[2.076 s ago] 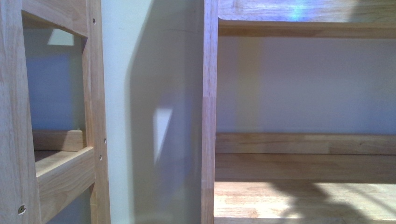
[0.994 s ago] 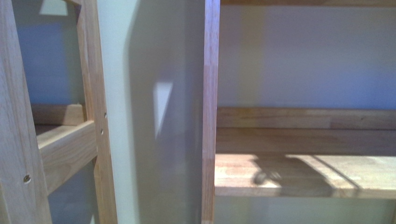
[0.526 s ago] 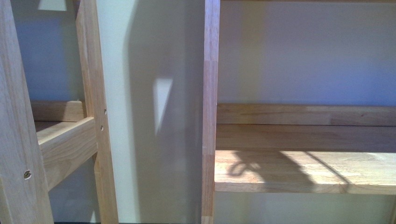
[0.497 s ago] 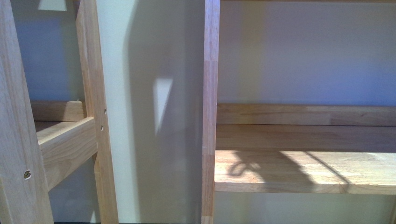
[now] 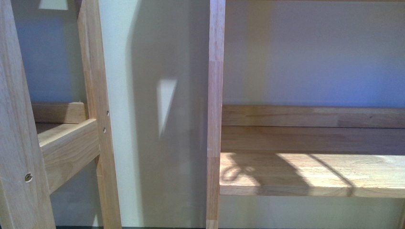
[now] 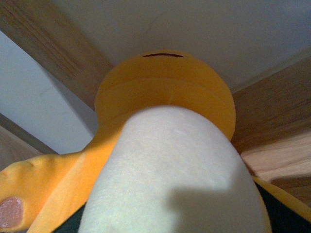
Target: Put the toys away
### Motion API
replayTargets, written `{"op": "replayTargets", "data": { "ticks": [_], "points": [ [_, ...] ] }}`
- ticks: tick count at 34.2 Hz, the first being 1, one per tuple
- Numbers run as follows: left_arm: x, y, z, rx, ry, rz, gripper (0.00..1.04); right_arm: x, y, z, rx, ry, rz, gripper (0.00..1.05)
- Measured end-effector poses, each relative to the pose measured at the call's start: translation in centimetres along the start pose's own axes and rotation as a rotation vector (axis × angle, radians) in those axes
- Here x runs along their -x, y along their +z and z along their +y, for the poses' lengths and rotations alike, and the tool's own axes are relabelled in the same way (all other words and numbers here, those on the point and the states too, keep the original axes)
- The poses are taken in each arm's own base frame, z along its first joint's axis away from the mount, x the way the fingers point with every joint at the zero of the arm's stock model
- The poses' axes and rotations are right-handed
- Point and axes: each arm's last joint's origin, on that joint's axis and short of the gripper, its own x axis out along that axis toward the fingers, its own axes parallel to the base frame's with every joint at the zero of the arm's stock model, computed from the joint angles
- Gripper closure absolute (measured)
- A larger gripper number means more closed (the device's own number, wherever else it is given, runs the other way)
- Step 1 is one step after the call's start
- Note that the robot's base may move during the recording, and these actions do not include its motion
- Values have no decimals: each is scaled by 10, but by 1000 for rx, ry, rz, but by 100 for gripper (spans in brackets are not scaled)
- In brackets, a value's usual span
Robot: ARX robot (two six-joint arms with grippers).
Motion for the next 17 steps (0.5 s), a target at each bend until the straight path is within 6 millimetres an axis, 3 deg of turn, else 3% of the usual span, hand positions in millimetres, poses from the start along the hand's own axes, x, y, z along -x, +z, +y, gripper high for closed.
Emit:
{"op": "replayTargets", "data": {
  "ticks": [9,17],
  "points": [
    [0,0,0,0,0,0,6,8,9,-5,60,-7,-47,4],
    [0,0,0,0,0,0,6,20,17,-7,110,-3,-79,6]
  ]
}}
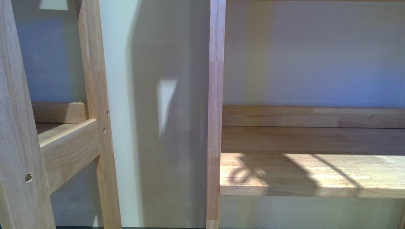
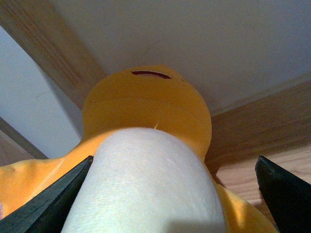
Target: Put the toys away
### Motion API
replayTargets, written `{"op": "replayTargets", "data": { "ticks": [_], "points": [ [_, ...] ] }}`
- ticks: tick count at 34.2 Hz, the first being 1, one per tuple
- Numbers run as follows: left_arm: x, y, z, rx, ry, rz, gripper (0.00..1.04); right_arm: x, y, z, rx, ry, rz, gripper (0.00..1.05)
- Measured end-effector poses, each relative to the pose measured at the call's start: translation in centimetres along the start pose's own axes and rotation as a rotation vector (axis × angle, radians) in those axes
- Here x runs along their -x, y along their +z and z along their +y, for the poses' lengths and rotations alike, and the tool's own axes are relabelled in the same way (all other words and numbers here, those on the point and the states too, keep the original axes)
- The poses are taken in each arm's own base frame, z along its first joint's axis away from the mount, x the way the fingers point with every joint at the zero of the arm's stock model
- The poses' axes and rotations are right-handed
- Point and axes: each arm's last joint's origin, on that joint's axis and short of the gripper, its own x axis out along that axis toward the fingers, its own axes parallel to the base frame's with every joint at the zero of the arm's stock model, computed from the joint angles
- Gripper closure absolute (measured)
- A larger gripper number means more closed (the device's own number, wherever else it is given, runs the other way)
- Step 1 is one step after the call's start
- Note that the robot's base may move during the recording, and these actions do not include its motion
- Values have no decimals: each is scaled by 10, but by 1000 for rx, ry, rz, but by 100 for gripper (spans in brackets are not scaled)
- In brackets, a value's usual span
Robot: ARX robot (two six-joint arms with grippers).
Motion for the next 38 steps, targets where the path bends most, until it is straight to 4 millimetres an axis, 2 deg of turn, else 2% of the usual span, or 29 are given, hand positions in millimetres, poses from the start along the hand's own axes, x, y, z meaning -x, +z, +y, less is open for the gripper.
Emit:
{"op": "replayTargets", "data": {
  "ticks": [10,16,21,25,28,32,38],
  "points": [
    [0,0,0,0,0,0,6,25,16,-2,73,6,-67,6],
    [0,0,0,0,0,0,6,50,26,-5,149,12,-141,6],
    [0,0,0,0,0,0,6,70,26,-9,205,-8,-184,6],
    [0,0,0,0,0,0,6,93,18,-12,252,-7,-218,6],
    [0,0,0,0,0,0,6,117,8,-15,294,-6,-248,6],
    [0,0,0,0,0,0,6,153,-11,-18,356,5,-291,6],
    [0,0,0,0,0,0,6,194,-43,-29,408,-6,-327,6]
  ]
}}
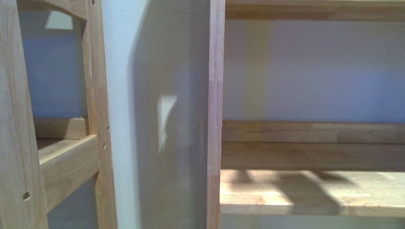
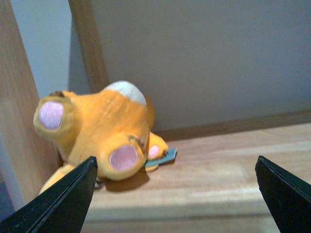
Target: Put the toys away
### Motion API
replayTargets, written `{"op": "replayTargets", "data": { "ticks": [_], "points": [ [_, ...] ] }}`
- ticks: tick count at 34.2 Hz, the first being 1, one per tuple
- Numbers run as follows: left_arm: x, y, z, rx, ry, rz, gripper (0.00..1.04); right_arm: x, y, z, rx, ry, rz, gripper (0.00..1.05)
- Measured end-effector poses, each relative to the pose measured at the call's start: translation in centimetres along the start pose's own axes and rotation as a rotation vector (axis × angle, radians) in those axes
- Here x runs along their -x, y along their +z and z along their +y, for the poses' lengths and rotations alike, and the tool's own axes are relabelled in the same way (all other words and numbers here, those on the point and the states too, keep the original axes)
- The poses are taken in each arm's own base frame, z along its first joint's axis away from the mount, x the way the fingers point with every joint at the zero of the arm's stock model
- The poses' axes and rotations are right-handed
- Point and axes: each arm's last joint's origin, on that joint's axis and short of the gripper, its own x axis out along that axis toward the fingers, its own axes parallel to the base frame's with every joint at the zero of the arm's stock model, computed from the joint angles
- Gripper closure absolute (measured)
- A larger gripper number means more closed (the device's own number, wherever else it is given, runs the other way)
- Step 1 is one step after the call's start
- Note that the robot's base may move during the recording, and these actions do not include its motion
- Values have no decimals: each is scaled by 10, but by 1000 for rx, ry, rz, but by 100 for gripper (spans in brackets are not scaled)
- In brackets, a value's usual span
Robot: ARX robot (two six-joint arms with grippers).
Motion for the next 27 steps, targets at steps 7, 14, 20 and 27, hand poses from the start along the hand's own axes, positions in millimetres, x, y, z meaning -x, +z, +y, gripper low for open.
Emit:
{"op": "replayTargets", "data": {
  "ticks": [7,14,20,27],
  "points": [
    [0,0,0,0,0,0,6,61,-45,-2,45,-7,48,6],
    [0,0,0,0,0,0,6,108,-80,-1,93,-15,54,6],
    [0,0,0,0,0,0,6,145,-114,0,205,-59,36,6],
    [0,0,0,0,0,0,6,174,-174,-23,255,-125,388,38]
  ]
}}
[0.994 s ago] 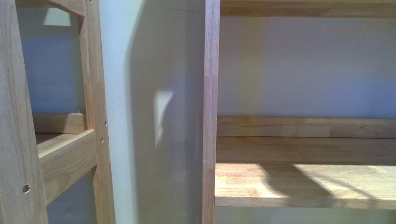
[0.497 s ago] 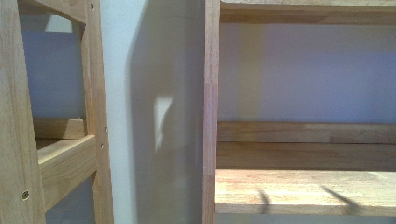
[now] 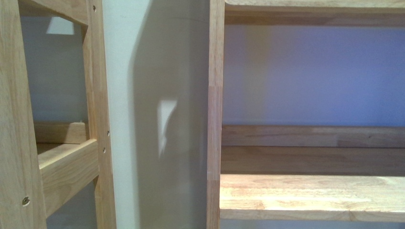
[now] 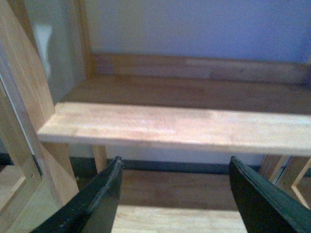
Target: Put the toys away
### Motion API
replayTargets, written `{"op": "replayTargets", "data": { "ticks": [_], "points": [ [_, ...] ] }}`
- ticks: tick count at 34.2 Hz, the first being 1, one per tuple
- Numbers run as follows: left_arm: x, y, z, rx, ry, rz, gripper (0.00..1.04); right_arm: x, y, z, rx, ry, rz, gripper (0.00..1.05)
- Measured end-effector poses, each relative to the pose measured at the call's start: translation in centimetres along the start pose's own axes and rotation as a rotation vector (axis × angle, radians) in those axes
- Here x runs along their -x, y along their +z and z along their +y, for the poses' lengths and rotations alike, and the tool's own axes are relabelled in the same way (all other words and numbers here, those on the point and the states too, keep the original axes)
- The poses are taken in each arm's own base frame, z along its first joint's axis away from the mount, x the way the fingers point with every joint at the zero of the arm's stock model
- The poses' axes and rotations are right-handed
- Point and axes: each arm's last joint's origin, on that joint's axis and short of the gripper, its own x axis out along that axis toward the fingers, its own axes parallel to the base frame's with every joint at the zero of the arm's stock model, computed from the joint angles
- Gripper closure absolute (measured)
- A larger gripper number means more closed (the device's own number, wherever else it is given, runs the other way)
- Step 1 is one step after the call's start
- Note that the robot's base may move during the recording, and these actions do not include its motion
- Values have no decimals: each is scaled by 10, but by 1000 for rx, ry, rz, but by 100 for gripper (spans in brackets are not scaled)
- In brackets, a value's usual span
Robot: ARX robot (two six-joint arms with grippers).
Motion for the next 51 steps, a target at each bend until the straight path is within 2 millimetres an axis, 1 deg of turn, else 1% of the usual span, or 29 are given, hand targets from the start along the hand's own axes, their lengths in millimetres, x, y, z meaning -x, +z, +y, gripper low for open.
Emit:
{"op": "replayTargets", "data": {
  "ticks": [1,3,4,8,9,11,12,13,19,23,51],
  "points": [
    [0,0,0,0,0,0,6,0,-8,-2,-3,-6,8,42],
    [0,0,0,0,0,0,6,1,-28,-7,-21,-15,14,52],
    [0,0,0,0,0,0,6,1,-38,-9,-28,-22,13,59],
    [0,0,0,0,0,0,6,2,-69,-12,-35,-35,13,82],
    [0,0,0,0,0,0,6,2,-75,-11,-36,-36,20,87],
    [0,0,0,0,0,0,6,2,-74,-12,-41,-35,15,100],
    [0,0,0,0,0,0,6,2,-74,-13,-41,-26,14,102],
    [0,0,0,0,0,0,6,2,-74,-14,-43,-23,7,101],
    [0,0,0,0,0,0,6,2,-75,-22,-43,3,10,101],
    [0,0,0,0,0,0,6,3,-75,-28,-45,-42,8,101],
    [0,0,0,0,0,0,6,3,-75,-28,-45,-38,7,101]
  ]
}}
